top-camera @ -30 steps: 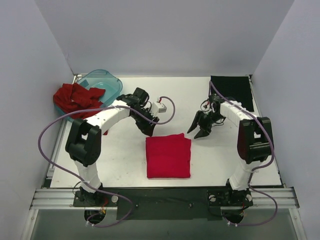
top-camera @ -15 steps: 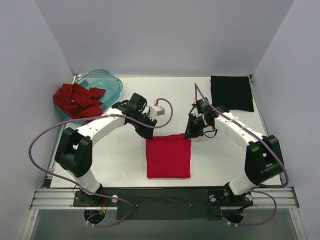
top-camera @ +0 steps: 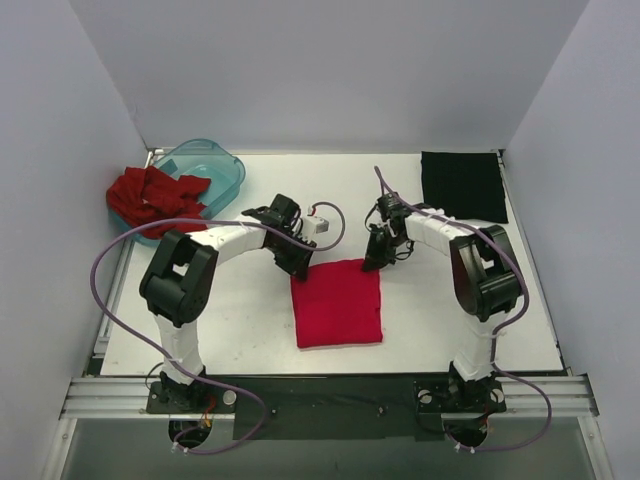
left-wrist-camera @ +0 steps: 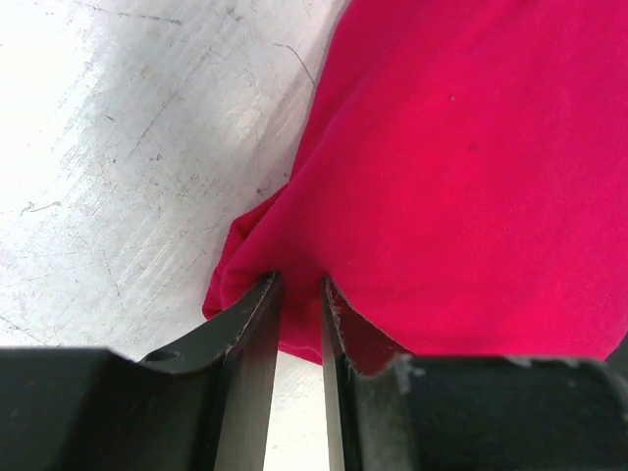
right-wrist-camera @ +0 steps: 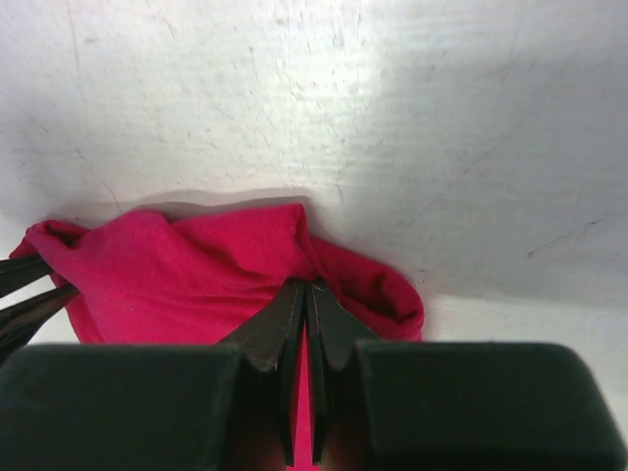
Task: Fold and stack the t-shirts
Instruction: Fold the long partially folded tshirt into a neat square, then put the neatly folded tshirt into the corner of the board with the right arm
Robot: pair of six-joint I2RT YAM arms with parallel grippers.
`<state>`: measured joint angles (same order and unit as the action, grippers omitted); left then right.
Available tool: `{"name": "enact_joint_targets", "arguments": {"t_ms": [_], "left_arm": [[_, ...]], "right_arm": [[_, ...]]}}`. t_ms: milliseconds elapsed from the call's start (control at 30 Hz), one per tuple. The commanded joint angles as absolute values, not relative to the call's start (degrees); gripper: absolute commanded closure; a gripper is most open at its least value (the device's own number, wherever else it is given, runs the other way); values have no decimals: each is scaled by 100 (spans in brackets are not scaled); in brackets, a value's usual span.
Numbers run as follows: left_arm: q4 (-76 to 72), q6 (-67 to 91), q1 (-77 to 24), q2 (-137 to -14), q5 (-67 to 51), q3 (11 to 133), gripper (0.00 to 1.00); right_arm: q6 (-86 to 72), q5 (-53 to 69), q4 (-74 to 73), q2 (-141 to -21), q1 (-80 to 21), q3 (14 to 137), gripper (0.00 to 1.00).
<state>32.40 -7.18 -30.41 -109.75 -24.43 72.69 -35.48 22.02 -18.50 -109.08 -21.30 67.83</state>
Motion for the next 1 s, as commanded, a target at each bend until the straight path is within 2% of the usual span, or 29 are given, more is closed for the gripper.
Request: {"name": "enact_joint_targets", "arguments": {"t_ms": [0, 67, 100, 167, 233, 333, 433, 600, 700, 767, 833, 867, 900, 967], "left_arm": [[3050, -589, -2980, -10934, -2399, 7497, 64], [3050, -545, -2875, -10820, -2469, 7541, 59], [3067, -528, -2839, -10741, -2513, 7558, 58], [3146, -527, -2734, -10627, -2540, 7664, 54], [3277, -554, -2611, -10469, -2557, 7778, 50], [3471, -537, -2444, -10214, -2461, 7875, 47], [3612, -378, -2417, -9818, -2338, 7508, 47], [3113, 237, -2469, -9361, -2821, 6523, 46], [2909, 351, -2496, -9334, -2716, 6162, 46], [2962, 299, -2470, -9351, -2593, 6222, 46], [3058, 238, -2409, -9360, -2487, 6415, 46], [3128, 237, -2373, -9360, -2453, 6555, 46], [3155, 203, -2321, -9360, -2443, 6626, 46], [3252, 106, -2233, -9378, -2391, 6811, 46]], "right_arm": [[-2999, 1635, -2485, -10732, -2004, 7346, 100], [-2752, 1442, -2749, -10372, -1986, 7488, 81], [-2681, 1415, -2794, -10101, -1986, 7453, 67], [-2558, 1572, -2856, -9671, -1978, 7252, 51], [-2540, 1809, -2822, -9362, -1995, 6858, 42], [-2654, 2301, -2489, -9194, -2039, 6294, 35], [-2864, 2504, -1928, -9263, -2074, 5645, 34], [-3172, 3145, -1152, -9658, -2074, 5064, 34], [-3330, 3524, -670, -9940, -2066, 4922, 39], [-3401, 3726, -484, -10098, -2074, 4887, 53], [-3427, 3753, -404, -10186, -2066, 4904, 82], [-3402, 3796, -396, -10230, -2057, 4991, 88], [-3375, 3849, -413, -10257, -2031, 5036, 99], [-3253, 3911, -596, -10336, -1952, 5334, 100]]}}
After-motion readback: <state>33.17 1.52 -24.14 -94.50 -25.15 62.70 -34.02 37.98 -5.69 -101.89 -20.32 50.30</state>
